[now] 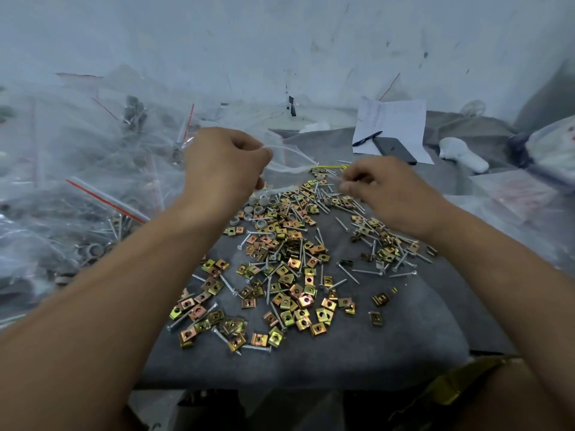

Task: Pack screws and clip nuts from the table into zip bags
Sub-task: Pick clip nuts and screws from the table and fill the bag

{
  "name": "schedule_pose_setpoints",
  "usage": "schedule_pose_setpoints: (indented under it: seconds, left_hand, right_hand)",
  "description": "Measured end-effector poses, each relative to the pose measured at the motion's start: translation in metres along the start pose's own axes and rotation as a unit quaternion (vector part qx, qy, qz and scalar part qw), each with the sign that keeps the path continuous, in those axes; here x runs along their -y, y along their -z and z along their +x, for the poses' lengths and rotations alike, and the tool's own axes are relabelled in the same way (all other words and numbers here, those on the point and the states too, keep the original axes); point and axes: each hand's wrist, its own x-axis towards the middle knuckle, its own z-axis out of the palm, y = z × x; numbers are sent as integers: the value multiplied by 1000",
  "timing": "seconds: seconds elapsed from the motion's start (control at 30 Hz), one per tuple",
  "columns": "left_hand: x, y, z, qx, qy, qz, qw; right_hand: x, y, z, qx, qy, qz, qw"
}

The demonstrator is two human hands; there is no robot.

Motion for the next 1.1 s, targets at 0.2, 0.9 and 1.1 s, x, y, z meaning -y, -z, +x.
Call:
schedule_pose_setpoints:
  seconds: [0.2, 0.9, 1.1]
  left_hand:
    - [-5, -8, -8, 49, -36, 21, 998]
    - [-6, -4, -1, 145, 73, -128, 978]
    - [-7, -2, 2, 158, 67, -156, 973]
  right_hand:
    - [29, 1, -7, -141, 88, 99, 981]
    - [51, -19, -7, -136, 171, -39, 975]
    - [52, -20, -7, -109, 128, -124, 978]
